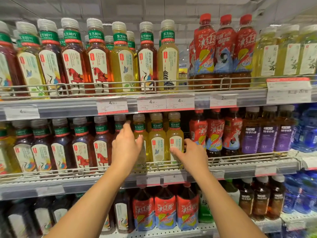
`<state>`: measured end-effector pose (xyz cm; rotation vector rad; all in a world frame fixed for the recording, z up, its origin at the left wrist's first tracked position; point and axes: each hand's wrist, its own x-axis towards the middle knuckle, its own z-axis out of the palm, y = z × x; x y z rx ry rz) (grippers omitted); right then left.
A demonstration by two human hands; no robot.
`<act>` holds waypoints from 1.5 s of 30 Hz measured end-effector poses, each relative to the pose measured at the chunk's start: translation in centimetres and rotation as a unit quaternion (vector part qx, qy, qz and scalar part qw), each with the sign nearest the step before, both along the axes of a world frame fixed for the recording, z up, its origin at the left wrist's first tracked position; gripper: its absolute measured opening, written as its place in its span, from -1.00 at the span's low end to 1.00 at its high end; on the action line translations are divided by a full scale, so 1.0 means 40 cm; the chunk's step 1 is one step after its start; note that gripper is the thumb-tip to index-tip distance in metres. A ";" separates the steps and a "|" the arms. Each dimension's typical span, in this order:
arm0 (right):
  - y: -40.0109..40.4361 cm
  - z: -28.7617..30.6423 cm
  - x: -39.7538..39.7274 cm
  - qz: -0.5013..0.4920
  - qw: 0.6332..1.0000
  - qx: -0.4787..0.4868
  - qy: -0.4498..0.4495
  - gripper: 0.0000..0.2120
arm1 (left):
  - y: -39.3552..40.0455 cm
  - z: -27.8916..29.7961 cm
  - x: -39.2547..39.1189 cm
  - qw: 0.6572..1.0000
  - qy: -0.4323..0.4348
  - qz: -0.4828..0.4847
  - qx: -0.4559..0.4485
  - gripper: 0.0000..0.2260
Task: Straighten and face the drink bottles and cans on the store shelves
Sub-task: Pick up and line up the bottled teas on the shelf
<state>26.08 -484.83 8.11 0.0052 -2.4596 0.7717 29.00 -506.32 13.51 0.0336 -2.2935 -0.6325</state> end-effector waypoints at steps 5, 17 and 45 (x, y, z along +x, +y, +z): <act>0.007 0.000 0.000 0.023 1.000 0.000 0.003 -0.52 | 0.013 0.013 -0.010 0.999 -0.033 -0.007 0.010 -0.46; -0.003 0.019 0.050 0.050 0.998 0.028 -0.030 -0.60 | 0.014 -0.003 0.013 0.998 -0.040 -0.001 -0.042 -0.38; -0.246 0.819 -0.001 0.092 0.973 0.078 0.199 -0.11 | -0.195 0.182 0.078 0.953 0.112 -0.044 -0.277 -0.44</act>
